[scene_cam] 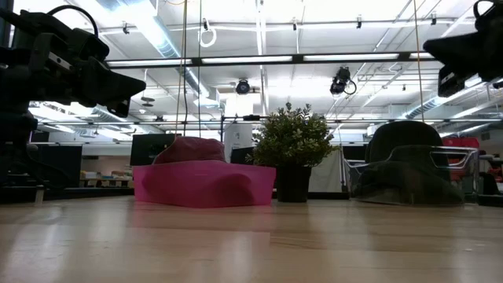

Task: Pick & Place hat
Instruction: Return to Home Position

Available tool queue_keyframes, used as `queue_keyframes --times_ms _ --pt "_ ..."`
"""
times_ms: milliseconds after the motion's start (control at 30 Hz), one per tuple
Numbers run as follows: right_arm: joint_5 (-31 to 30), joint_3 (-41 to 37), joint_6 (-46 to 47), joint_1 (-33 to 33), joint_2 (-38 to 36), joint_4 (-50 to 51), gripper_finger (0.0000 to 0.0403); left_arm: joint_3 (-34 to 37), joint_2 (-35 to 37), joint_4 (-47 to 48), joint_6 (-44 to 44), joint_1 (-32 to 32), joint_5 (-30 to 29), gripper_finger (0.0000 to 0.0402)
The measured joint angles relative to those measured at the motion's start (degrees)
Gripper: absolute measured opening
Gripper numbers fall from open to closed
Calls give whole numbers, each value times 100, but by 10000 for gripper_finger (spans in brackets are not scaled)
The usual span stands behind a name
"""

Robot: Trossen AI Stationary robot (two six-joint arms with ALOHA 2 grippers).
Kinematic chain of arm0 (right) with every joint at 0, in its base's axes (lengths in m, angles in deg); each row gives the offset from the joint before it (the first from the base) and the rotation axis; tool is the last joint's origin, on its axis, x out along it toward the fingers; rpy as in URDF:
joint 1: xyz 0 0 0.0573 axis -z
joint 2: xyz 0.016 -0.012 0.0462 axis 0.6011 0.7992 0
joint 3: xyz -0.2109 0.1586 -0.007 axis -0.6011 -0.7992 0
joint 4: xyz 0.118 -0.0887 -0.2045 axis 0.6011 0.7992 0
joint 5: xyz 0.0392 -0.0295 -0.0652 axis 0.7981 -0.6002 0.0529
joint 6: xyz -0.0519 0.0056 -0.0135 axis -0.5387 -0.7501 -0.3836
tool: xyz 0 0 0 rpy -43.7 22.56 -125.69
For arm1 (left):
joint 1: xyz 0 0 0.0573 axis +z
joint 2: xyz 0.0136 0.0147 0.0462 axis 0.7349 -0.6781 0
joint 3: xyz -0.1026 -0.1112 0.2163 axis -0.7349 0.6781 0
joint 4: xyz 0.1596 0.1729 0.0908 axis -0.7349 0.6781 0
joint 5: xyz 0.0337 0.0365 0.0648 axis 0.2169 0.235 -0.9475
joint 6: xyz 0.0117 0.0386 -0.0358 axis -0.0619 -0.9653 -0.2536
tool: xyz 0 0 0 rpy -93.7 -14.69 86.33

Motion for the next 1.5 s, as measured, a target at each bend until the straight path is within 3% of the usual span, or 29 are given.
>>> queue_keyframes --times_ms 300,1500 --pt "-151 0 -582 59 3 1047 2 0 0 0 -2 0 0 18" --pt "-151 0 -169 62 24 1016 3 0 0 1 -2 0 0 18"
